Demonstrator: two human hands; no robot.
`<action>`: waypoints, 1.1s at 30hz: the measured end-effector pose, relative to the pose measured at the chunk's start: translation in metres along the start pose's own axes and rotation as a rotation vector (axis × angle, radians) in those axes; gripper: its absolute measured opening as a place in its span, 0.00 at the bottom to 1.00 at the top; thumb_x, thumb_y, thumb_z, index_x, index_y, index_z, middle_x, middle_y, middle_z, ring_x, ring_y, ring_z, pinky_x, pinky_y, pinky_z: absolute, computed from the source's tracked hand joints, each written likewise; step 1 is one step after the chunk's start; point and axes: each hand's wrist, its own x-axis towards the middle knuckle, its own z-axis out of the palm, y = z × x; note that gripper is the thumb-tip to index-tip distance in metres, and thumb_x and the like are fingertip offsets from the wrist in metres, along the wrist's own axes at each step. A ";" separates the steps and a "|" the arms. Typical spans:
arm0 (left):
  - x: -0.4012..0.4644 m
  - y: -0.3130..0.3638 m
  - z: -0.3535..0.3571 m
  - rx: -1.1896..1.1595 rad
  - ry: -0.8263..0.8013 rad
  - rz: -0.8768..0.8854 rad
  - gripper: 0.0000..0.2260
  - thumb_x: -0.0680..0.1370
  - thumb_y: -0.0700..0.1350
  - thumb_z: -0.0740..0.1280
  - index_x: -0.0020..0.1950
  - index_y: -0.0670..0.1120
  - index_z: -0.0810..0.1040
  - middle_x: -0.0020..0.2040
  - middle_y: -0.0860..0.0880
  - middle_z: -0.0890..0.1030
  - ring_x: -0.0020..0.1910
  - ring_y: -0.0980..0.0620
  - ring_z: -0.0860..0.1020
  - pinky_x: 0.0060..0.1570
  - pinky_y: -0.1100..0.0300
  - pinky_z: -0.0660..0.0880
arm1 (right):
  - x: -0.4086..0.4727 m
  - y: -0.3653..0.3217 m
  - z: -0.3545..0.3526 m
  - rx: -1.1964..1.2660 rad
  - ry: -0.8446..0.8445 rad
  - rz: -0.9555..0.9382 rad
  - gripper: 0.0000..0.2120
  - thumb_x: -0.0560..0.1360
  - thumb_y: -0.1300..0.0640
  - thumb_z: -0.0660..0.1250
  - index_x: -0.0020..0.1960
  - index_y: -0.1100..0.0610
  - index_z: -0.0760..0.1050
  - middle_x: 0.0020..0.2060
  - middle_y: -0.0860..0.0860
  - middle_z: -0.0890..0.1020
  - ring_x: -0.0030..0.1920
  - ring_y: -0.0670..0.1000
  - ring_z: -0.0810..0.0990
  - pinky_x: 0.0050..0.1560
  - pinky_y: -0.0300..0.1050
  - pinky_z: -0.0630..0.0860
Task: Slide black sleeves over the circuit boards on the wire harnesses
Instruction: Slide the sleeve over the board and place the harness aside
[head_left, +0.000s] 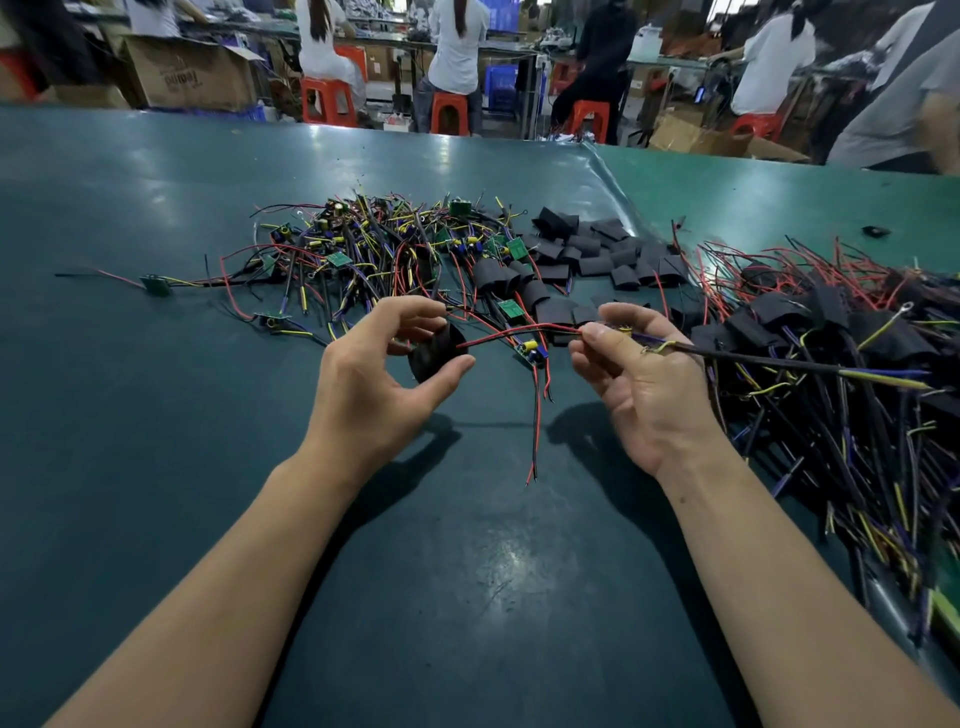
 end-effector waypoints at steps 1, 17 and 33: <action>0.000 0.000 0.000 0.023 -0.019 0.018 0.19 0.70 0.44 0.78 0.58 0.45 0.78 0.49 0.51 0.83 0.49 0.56 0.81 0.51 0.55 0.78 | -0.001 0.001 0.001 -0.058 -0.014 -0.025 0.10 0.73 0.74 0.67 0.47 0.61 0.76 0.31 0.52 0.82 0.32 0.52 0.83 0.36 0.40 0.80; 0.000 0.011 0.020 0.094 -0.180 0.243 0.16 0.72 0.44 0.76 0.57 0.41 0.80 0.51 0.48 0.82 0.49 0.48 0.79 0.51 0.53 0.77 | -0.018 0.022 0.017 -0.355 -0.264 0.125 0.10 0.82 0.62 0.61 0.61 0.60 0.65 0.45 0.59 0.77 0.34 0.51 0.83 0.26 0.45 0.80; 0.002 0.015 0.019 -0.043 -0.262 0.304 0.12 0.73 0.40 0.75 0.54 0.37 0.81 0.49 0.45 0.83 0.49 0.45 0.80 0.50 0.51 0.77 | -0.016 0.021 0.007 -0.349 -0.378 0.253 0.11 0.76 0.58 0.68 0.53 0.58 0.67 0.34 0.55 0.84 0.27 0.53 0.81 0.23 0.41 0.76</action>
